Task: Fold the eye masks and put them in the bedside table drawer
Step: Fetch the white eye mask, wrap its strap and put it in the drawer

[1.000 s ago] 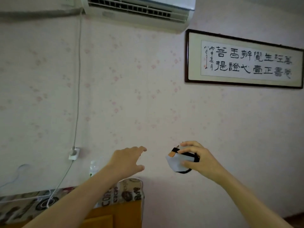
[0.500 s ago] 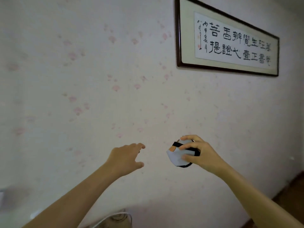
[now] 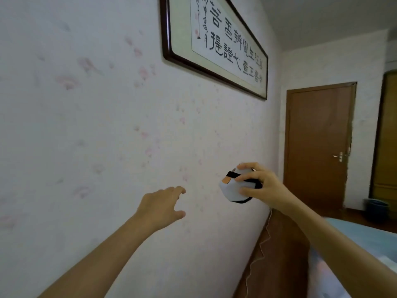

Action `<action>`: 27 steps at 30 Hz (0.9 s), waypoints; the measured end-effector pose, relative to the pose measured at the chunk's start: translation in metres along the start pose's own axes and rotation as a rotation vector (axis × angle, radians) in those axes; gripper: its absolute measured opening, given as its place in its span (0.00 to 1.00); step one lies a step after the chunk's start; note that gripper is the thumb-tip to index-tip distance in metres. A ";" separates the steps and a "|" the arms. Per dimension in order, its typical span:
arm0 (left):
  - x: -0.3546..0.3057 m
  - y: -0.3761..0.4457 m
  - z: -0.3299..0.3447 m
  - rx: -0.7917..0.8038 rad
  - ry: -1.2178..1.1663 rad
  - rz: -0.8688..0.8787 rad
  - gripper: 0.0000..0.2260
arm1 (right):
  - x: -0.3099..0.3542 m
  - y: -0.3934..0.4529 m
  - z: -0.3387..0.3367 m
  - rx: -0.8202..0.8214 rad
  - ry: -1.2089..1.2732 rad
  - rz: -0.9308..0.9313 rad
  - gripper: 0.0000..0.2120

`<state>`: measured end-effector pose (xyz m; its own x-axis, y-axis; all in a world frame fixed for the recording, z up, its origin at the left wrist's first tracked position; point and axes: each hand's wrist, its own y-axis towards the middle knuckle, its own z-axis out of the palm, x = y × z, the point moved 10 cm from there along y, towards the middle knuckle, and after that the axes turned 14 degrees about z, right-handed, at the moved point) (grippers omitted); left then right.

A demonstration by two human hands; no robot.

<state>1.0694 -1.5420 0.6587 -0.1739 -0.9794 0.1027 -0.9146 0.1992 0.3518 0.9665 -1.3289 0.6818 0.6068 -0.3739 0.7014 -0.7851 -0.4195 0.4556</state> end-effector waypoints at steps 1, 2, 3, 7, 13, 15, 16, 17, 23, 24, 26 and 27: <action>0.002 0.017 0.012 0.003 0.004 0.026 0.26 | -0.014 0.014 -0.002 -0.013 0.009 0.011 0.11; 0.006 0.035 0.023 0.002 0.012 0.049 0.26 | -0.029 0.030 -0.002 -0.026 0.022 0.019 0.11; 0.012 0.054 0.033 -0.006 0.017 0.068 0.26 | -0.043 0.047 0.000 -0.034 0.032 0.027 0.11; 0.039 0.147 0.072 -0.012 0.038 0.106 0.27 | -0.096 0.132 0.010 -0.041 -0.012 0.024 0.11; 0.057 0.311 0.112 -0.050 -0.028 0.174 0.25 | -0.166 0.244 -0.014 -0.055 -0.111 0.070 0.12; 0.053 0.364 0.129 -0.058 -0.053 0.213 0.25 | -0.194 0.271 -0.032 -0.062 -0.160 0.090 0.12; 0.050 0.387 0.137 -0.059 -0.064 0.231 0.25 | -0.206 0.281 -0.040 -0.066 -0.184 0.100 0.12; 0.045 0.414 0.147 -0.064 -0.075 0.257 0.25 | -0.223 0.293 -0.050 -0.076 -0.208 0.114 0.12; 0.010 0.567 0.211 -0.091 -0.155 0.418 0.25 | -0.329 0.347 -0.116 -0.168 -0.334 0.249 0.12; 0.006 0.590 0.222 -0.088 -0.180 0.438 0.25 | -0.344 0.354 -0.129 -0.191 -0.345 0.274 0.12; -0.005 0.637 0.245 -0.090 -0.215 0.473 0.25 | -0.373 0.367 -0.158 -0.247 -0.377 0.322 0.12; -0.012 0.660 0.256 -0.090 -0.221 0.492 0.25 | -0.387 0.373 -0.173 -0.273 -0.394 0.346 0.12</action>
<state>0.3745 -1.4070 0.6513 -0.6551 -0.7512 0.0805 -0.6726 0.6285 0.3906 0.4172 -1.1980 0.6754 0.2692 -0.7521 0.6015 -0.9173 -0.0099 0.3981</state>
